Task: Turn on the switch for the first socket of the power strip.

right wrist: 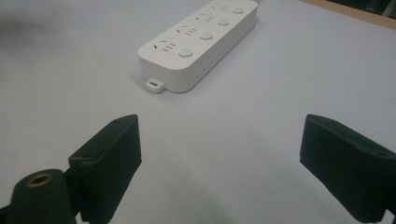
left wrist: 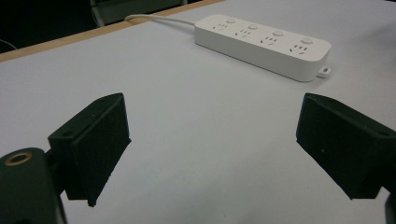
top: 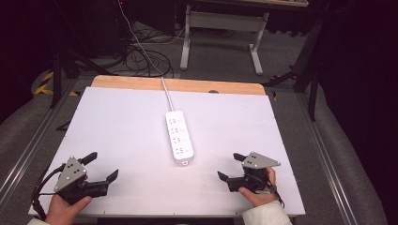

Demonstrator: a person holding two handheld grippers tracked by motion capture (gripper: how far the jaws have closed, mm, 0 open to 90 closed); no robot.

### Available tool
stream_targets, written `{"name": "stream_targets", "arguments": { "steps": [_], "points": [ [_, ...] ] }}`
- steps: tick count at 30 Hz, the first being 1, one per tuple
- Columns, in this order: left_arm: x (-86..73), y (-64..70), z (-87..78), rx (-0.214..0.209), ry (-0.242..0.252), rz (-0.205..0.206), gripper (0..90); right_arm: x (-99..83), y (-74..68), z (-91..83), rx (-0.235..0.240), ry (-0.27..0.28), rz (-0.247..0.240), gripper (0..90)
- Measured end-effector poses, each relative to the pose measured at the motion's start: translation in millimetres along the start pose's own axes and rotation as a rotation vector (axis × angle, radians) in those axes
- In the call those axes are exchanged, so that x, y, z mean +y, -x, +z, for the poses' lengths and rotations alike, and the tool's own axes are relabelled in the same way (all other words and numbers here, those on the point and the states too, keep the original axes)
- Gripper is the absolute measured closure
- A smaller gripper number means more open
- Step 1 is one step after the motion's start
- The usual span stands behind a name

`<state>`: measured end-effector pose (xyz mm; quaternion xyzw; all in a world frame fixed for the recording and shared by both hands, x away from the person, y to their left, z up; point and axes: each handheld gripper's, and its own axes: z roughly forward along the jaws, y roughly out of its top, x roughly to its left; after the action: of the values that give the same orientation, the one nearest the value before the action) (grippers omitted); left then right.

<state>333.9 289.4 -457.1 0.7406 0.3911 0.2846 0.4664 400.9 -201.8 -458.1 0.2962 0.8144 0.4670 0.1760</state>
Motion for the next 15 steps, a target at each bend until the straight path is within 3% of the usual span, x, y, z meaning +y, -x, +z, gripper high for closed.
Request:
{"name": "stream_targets", "arguments": {
  "steps": [15],
  "points": [
    [2.2,2.3,-2.1,0.026,0.003,0.013,9.4,1.1,-0.1,-0.7,-0.006,0.005,-0.003,13.0]
  ]
}}
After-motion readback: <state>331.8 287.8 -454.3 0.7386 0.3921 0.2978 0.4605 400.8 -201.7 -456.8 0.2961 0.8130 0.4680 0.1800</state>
